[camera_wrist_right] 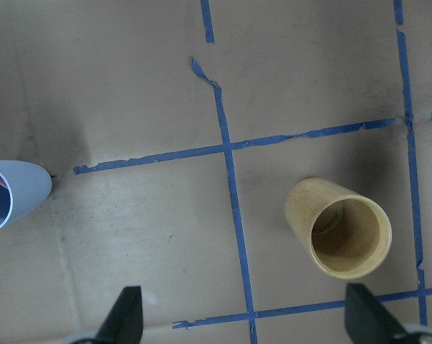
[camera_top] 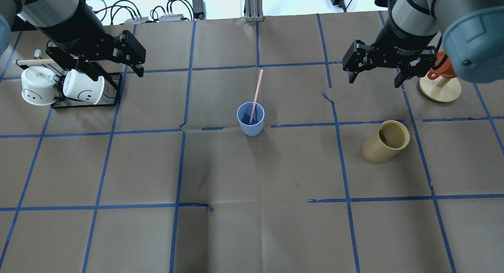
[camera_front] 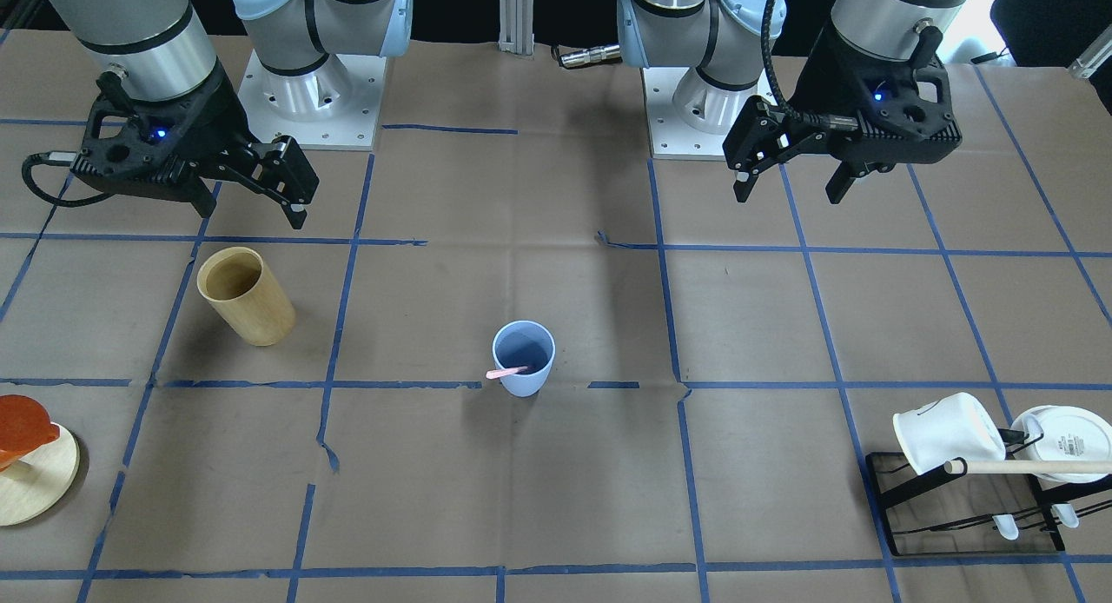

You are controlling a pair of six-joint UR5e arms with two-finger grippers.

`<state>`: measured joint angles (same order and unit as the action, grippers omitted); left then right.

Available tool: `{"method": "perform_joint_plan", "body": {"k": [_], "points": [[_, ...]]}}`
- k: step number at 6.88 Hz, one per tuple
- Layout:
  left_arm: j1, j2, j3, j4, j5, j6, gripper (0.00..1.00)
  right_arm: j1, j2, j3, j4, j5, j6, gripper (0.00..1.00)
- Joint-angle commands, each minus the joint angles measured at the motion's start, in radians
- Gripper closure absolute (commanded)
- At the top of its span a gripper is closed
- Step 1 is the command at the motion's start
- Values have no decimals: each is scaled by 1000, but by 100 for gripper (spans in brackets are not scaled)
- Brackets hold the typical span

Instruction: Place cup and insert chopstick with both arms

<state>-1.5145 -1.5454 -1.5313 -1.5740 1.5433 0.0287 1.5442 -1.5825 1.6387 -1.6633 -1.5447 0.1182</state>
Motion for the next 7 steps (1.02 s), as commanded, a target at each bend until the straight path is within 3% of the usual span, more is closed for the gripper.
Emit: {"method": "perform_joint_plan", "body": {"k": [1,7], "points": [[0,-2,-1,0,0,0,0,10,6,-28,61,0,-9,0],[-1,-2,0,5,0,0,0,59,9,-25,56,-3,-6,0]]}}
